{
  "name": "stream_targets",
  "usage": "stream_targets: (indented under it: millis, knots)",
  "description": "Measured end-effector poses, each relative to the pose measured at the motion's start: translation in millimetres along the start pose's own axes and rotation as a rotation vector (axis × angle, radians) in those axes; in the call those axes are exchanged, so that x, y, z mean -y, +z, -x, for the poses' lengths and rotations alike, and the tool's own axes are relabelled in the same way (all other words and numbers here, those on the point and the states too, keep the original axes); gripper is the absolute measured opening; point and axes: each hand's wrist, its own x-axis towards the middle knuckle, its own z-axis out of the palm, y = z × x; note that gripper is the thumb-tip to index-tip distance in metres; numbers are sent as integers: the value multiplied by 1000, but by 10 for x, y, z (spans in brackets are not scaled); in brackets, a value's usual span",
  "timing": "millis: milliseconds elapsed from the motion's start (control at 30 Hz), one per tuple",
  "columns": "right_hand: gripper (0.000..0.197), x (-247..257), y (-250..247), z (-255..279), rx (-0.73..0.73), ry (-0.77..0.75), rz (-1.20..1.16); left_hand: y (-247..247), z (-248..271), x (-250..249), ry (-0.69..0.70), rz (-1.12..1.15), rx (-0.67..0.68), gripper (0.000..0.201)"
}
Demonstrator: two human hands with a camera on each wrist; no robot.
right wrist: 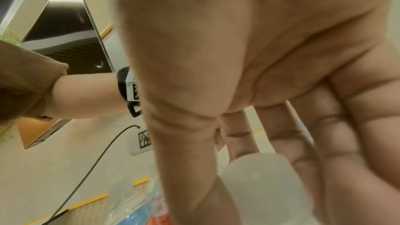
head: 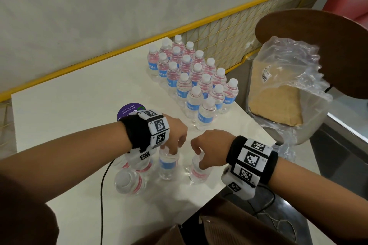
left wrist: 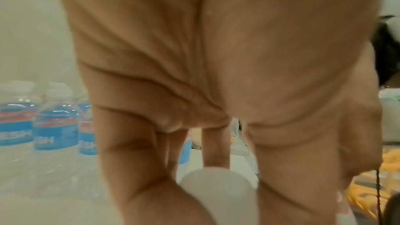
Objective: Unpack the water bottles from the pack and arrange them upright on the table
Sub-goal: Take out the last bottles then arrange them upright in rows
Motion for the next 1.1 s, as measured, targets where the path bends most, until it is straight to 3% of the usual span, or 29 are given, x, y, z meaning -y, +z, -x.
stream_targets:
  millis: [267,467,867,967,1100]
  knots:
    - [38,-147,-331,-522,-172,114,-130,-117,-228,508,-76,322,-223,27]
    - [36,-193,-672,-1055,-292,188,-187,-221,-304,1003,-219,386,-404,30]
    - [42,-135,-1211,-1832,-373,258,-271,-198,-533,1799,-405,555,-694,28]
    - [44,-152,-1296,-1890,-351,232,-323,-133,-559,1942,-418,582,-753,33]
    - [50,-251,-1366,-1917,-196,199,-398,-26,-603,2136,-367,647,-687,44]
